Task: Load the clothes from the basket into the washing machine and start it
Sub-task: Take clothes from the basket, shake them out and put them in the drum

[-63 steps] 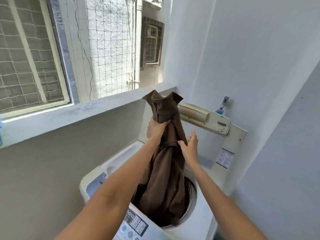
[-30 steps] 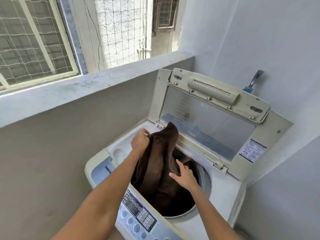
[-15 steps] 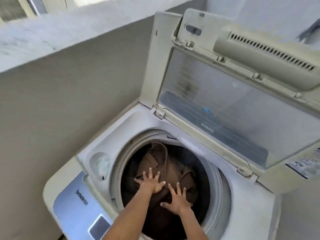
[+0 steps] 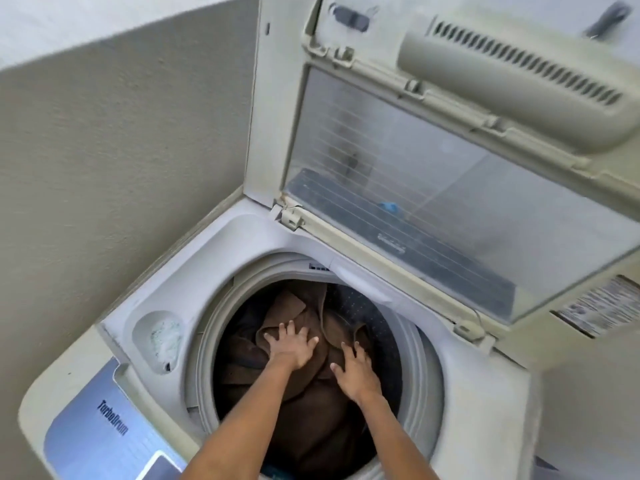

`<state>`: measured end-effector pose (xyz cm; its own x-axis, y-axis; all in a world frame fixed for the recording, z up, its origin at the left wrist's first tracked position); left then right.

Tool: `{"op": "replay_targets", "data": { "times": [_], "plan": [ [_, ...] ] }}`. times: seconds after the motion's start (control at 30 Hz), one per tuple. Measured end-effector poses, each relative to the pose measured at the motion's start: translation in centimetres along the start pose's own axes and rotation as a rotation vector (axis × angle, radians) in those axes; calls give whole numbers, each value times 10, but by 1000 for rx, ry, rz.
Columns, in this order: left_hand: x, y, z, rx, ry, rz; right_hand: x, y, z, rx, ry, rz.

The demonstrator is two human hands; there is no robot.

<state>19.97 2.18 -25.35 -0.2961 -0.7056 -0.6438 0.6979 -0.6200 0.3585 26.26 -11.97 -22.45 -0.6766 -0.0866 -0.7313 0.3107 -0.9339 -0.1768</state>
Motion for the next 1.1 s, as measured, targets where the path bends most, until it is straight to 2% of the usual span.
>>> {"op": "replay_targets", "data": {
  "times": [0.1, 0.27, 0.4, 0.53, 0.7, 0.83, 0.97, 1.1],
  "plan": [
    [-5, 28, 41, 69, 290, 104, -23, 4, 36, -86, 177, -29],
    [-41, 111, 118, 403, 602, 152, -80, 27, 101, -175, 517, -336],
    [-55, 191, 174, 619, 665, 310, -124, 70, 155, -207, 763, -621],
    [-20, 274, 214, 784, 642, 279, -138, 145, 194, -133, 915, -794],
    [66, 345, 225, 883, 413, 191, -120, 249, 220, 32, 906, -957],
    [151, 371, 212, 826, 235, 132, -75, 322, 214, 192, 737, -968],
    [241, 353, 162, 690, 42, 42, -6, 371, 181, 321, 515, -962],
    [328, 301, 96, 503, -29, -39, 86, 408, 120, 417, 334, -956]
  ]
}}
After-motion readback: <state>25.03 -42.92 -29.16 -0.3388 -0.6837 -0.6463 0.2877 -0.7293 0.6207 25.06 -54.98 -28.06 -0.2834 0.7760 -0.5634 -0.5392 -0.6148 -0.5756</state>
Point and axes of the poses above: each hand's wrist, its own z-axis away from the middle knuckle, its own x-axis out of the palm, y = z × x, the point moved 2 cm from there along -z, towards the middle knuckle, and after that the axes turned 7 degrees about x, right-handed, at the moved point
